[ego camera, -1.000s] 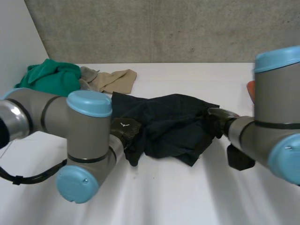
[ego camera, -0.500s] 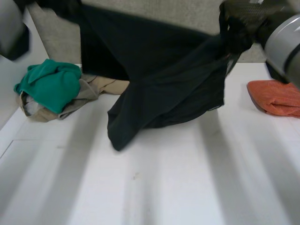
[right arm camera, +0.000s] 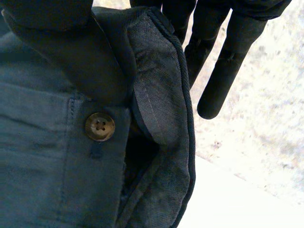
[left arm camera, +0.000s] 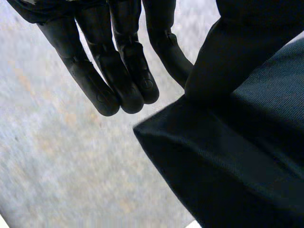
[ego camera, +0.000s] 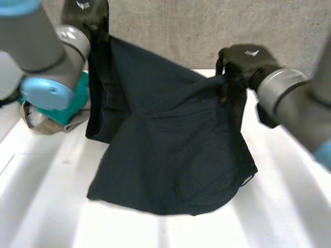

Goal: Fold the laundry.

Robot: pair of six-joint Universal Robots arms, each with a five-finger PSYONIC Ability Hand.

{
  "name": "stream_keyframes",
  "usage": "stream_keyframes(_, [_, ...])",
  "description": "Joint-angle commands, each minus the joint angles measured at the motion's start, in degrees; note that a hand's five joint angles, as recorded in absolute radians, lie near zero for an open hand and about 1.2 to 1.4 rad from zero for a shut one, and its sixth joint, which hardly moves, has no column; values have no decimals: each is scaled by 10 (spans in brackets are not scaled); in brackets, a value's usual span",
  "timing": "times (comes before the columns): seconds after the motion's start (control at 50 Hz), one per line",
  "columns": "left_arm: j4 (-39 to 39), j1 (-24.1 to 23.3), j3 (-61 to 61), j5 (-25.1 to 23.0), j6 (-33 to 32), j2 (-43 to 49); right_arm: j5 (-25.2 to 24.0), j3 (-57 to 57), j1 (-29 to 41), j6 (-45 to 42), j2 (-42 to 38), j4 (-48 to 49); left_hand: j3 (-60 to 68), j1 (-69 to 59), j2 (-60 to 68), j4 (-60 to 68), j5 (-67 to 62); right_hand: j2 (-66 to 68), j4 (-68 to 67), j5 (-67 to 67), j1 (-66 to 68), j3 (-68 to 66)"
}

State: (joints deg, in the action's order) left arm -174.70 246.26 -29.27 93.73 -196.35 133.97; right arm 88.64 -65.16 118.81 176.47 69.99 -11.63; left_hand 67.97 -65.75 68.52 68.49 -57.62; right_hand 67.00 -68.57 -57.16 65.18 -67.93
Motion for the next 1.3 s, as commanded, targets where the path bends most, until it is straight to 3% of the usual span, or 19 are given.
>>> stream_keyframes(0.02, [-26,15,131,0,-10,153,100,-5,35,0,-96,178,120,-142,115,115,-124,130,-114,-128,148,-121])
stream_keyframes(0.08, [-28,12,158,-6,-3,182,148,0,41,-40,-142,265,120,-142,115,115,-124,130,-114,-128,148,-121])
stream_keyframes(0.1, [-30,11,158,-10,3,184,163,6,46,-68,-161,301,-58,36,-63,-63,54,75,-59,-73,93,-66])
stream_keyframes(0.14, [-31,8,156,-10,8,183,162,11,49,-99,-174,309,-354,332,-360,-359,351,-168,184,170,-150,178])
stream_keyframes(0.18, [-31,5,146,-4,12,172,156,20,53,-151,-182,290,-580,558,-585,-585,576,-570,586,572,-552,579])
stream_keyframes(0.32, [-21,10,12,38,13,55,135,20,36,-180,-151,195,-580,558,-585,-585,576,-570,586,572,-552,579])
stream_keyframes(0.38, [-10,7,-95,48,16,-26,81,9,11,-196,-104,115,-580,558,-585,-585,576,-570,586,572,-552,579])
stream_keyframes(0.44, [9,1,-215,47,15,-106,-13,0,-20,-234,-66,10,-580,558,-585,-585,576,-570,586,572,-552,579])
stream_keyframes(0.48, [28,-4,-298,38,18,-163,-87,-8,-47,-276,-47,-68,-580,558,-585,-585,576,-570,586,572,-552,579])
stream_keyframes(0.56, [68,-17,-429,8,19,-241,-178,-27,-88,-354,-23,-180,-580,558,-585,-585,576,-570,586,572,-552,579])
stream_keyframes(0.7, [115,-48,-602,-58,19,-305,-238,-93,-139,-458,-13,-293,-487,465,-492,-492,483,-506,522,508,-488,515])
stream_keyframes(0.78, [124,-65,-681,-78,19,-317,-259,-158,-154,-489,-14,-257,-498,476,-504,-504,495,-491,507,493,-473,500])
stream_keyframes(0.92, [78,-69,-729,-82,28,-311,-281,-281,-164,-468,-23,-70,-580,558,-585,-585,576,-414,429,415,-396,423])
stream_keyframes(1.0, [50,-55,-723,-73,28,-293,-276,-334,-161,-432,-35,53,-580,558,-585,-585,576,-232,248,234,-214,242])
stream_keyframes(1.04, [38,-49,-717,-75,26,-282,-266,-356,-159,-407,-34,118,-580,558,-585,-585,576,115,-99,-113,133,-106])
stream_keyframes(1.14, [9,-51,-700,-76,12,-264,-230,-395,-154,-321,7,213,-514,492,-519,-519,510,130,-114,-128,148,-121])
stream_keyframes(1.24, [-71,-63,-684,-71,-24,-226,-204,-414,-151,-231,91,238,-358,335,-363,-363,354,130,-114,-128,148,-121])
stream_keyframes(1.3, [-110,-69,-669,-65,-58,-197,-197,-415,-155,-195,126,227,-3,-19,-9,-8,0,130,-114,-128,148,-121])
